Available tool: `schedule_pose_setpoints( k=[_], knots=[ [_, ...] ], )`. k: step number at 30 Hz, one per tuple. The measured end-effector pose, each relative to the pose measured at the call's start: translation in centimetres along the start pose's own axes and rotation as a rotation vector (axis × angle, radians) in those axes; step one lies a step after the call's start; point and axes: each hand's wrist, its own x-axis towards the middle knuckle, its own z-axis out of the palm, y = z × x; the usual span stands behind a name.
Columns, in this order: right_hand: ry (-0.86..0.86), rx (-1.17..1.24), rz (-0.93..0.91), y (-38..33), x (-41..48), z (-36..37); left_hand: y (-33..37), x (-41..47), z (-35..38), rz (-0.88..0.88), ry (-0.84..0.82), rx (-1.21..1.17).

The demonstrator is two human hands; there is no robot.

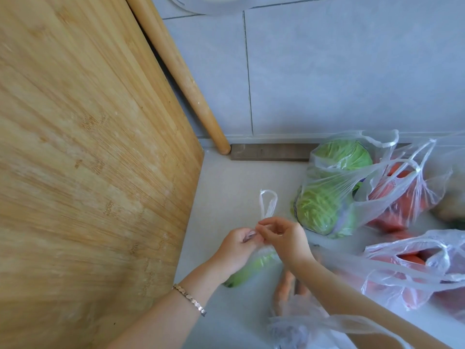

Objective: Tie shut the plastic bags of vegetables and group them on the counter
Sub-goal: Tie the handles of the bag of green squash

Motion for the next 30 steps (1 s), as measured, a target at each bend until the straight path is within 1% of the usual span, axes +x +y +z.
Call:
schedule_pose_setpoints(
  k=[2,6,8,10,13,15,17,19,22,25,26,28,29,30],
  knots=[
    [-0.107,-0.159,-0.099,0.0,-0.3,-0.5,0.2,-0.3,0.1,-0.063,-0.007,-0.020],
    [-0.269,-0.371,-0.272,0.2,-0.5,-1.7,-0.1,0.0,-0.1,-0.079,-0.022,0.009],
    [-0.289,-0.468,-0.356,-0.1,-0.5,-1.8,0.1,0.0,0.0,-0.074,-0.030,0.054],
    [-0.263,-0.576,-0.455,-0.1,-0.4,-1.4,0.3,0.0,-0.1,-0.054,-0.042,0.148],
    [-0.229,-0.636,-0.483,0.4,0.1,-0.9,0.3,0.1,-0.6,0.013,-0.064,0.422],
    [-0.237,-0.580,-0.456,0.7,0.2,-1.2,0.5,-0.4,-0.9,0.098,-0.057,0.594],
    [-0.214,-0.453,-0.413,0.7,0.1,-1.6,0.6,-0.9,-0.9,0.186,-0.031,0.686],
    [-0.194,-0.311,-0.291,0.4,-0.3,-1.8,0.3,-1.0,-0.8,0.251,0.014,0.732],
    [-0.188,-0.121,-0.085,0.1,-0.3,-1.9,-0.8,-1.0,-0.2,0.284,0.115,0.767],
    [-0.204,0.049,0.113,-0.3,0.1,-2.2,-1.5,-0.7,0.3,0.320,0.232,0.673],
    [-0.244,0.123,0.186,-0.4,0.2,-2.4,-1.7,-0.5,0.4,0.324,0.245,0.626],
    [-0.380,0.301,0.290,-0.6,0.2,-2.8,-1.7,0.1,0.6,0.287,0.236,0.517],
    [-0.448,0.358,0.300,-0.5,0.2,-3.0,-1.6,0.3,0.8,0.246,0.224,0.450],
    [-0.486,0.360,0.289,-0.4,0.3,-3.3,-1.4,0.4,1.0,0.184,0.208,0.359]
  ],
)
